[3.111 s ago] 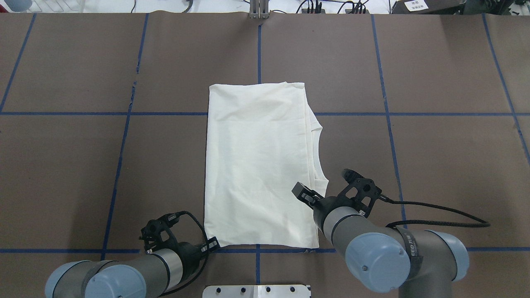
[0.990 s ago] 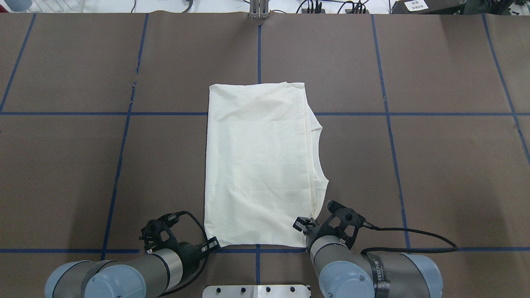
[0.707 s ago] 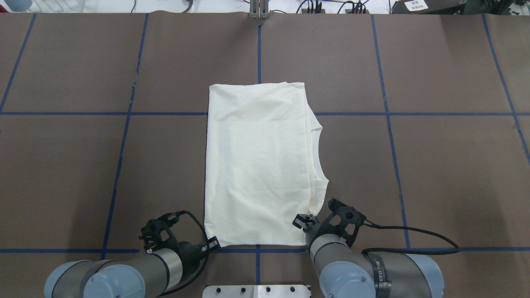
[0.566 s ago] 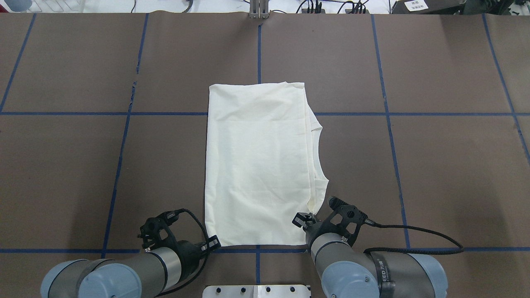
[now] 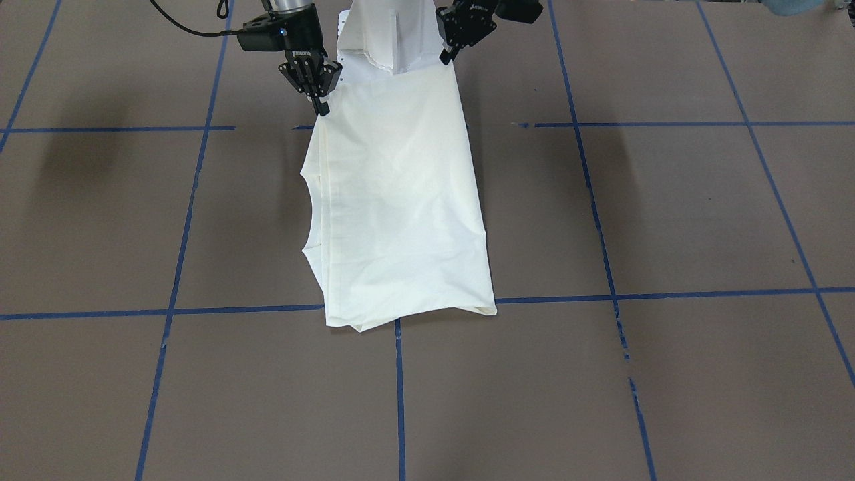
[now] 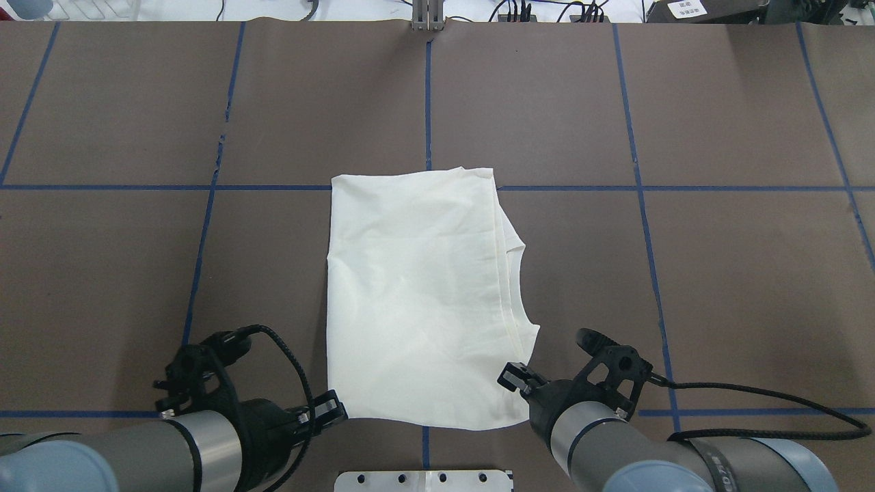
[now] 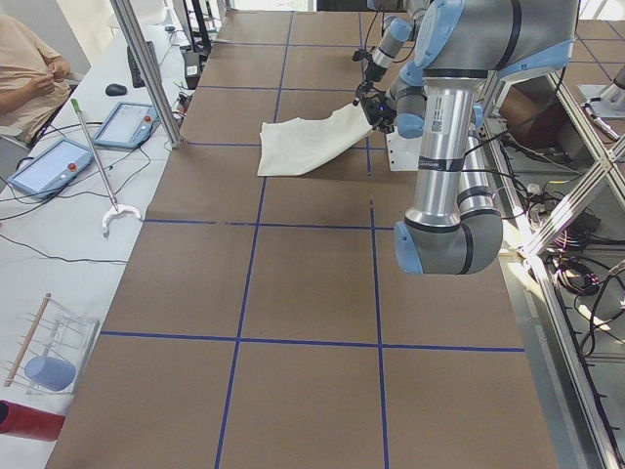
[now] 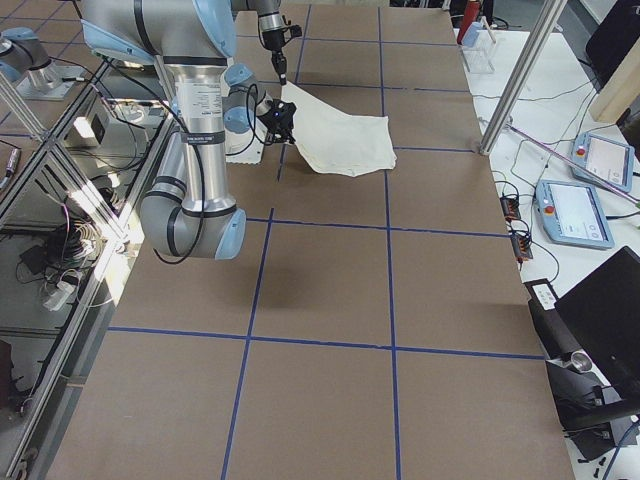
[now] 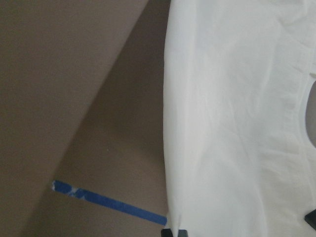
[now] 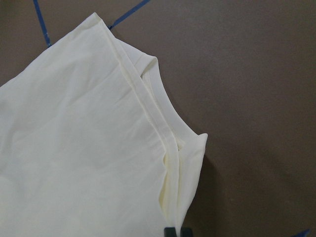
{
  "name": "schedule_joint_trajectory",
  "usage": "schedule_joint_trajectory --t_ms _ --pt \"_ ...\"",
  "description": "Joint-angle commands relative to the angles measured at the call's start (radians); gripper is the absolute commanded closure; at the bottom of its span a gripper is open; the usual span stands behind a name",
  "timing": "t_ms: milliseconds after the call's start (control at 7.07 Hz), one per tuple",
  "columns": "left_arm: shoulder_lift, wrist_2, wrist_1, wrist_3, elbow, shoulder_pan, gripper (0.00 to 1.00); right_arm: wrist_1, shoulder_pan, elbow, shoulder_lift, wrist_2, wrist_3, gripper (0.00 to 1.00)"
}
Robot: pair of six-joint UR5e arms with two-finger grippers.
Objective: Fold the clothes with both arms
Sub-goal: 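Grasp the near corners with both grippers and lift them away from the robot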
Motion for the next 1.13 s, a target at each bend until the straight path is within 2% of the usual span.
schedule_joint_trajectory --t_ms 0,141,283,566,707,990 --pt "-0.004 -0.05 0.126 0.002 -0.095 0.004 1.0 -0.103 -0.038 0.104 0.005 0.001 -0.003 1.0" --pt "-0.01 -0.052 0.126 0.006 -0.071 -0.004 1.0 -0.104 -0.04 0.091 0.014 0.003 -0.011 1.0" --pt "-0.029 -0.052 0.126 0.05 -0.04 -0.016 1.0 -0.107 0.015 0.027 0.068 0.01 -0.023 1.0" --pt "-0.087 -0.057 0.126 0.139 0.036 -0.121 1.0 -0.102 0.151 -0.145 0.189 0.11 -0.064 1.0" --pt "-0.114 -0.06 0.126 0.206 0.084 -0.186 1.0 -0.099 0.201 -0.178 0.22 0.132 -0.104 1.0" --pt "-0.153 -0.141 0.122 0.28 0.174 -0.287 1.0 -0.096 0.265 -0.256 0.256 0.135 -0.115 1.0"
